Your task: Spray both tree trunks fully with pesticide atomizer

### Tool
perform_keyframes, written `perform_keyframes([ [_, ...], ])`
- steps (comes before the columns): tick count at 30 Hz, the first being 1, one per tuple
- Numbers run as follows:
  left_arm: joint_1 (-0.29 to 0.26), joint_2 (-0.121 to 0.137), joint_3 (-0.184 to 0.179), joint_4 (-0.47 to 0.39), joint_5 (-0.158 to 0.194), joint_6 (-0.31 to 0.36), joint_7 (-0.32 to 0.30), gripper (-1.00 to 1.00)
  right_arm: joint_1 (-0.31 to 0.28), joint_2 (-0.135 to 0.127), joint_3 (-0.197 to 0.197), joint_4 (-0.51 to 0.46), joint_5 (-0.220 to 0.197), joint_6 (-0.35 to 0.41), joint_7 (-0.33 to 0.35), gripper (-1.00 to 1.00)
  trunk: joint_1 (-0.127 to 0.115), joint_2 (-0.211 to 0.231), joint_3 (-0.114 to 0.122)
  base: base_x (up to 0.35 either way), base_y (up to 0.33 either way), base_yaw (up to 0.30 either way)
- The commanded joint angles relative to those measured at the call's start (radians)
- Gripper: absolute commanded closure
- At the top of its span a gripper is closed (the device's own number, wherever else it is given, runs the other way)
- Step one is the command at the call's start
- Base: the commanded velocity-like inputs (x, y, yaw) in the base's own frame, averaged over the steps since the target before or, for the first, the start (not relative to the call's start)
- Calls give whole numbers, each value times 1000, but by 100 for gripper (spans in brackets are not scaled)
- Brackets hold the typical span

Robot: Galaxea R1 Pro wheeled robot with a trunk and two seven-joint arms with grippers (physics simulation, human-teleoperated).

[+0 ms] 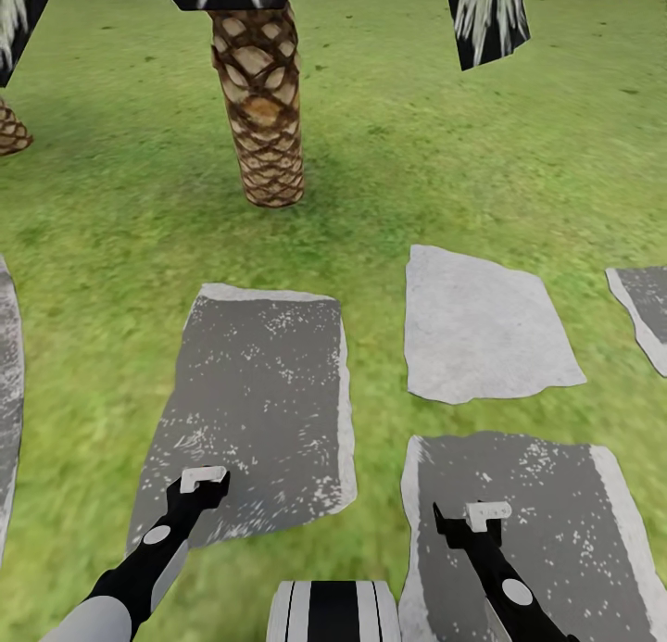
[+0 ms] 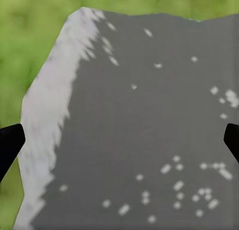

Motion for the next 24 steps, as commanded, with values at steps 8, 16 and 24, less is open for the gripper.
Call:
perform_keyframes([
  [8,0,0,0,0,0,0,-1,-100,0,0,0,0,0,0,-1,-100,0,0,2,0,0,0],
  [16,0,0,0,2,0,0,-2,-100,0,0,0,0,0,0,-1,-100,0,0,3,0,0,0],
  [24,0,0,0,1,0,0,-2,-100,0,0,1,0,0,0,-1,-100,0,0,3,-65,0,0],
])
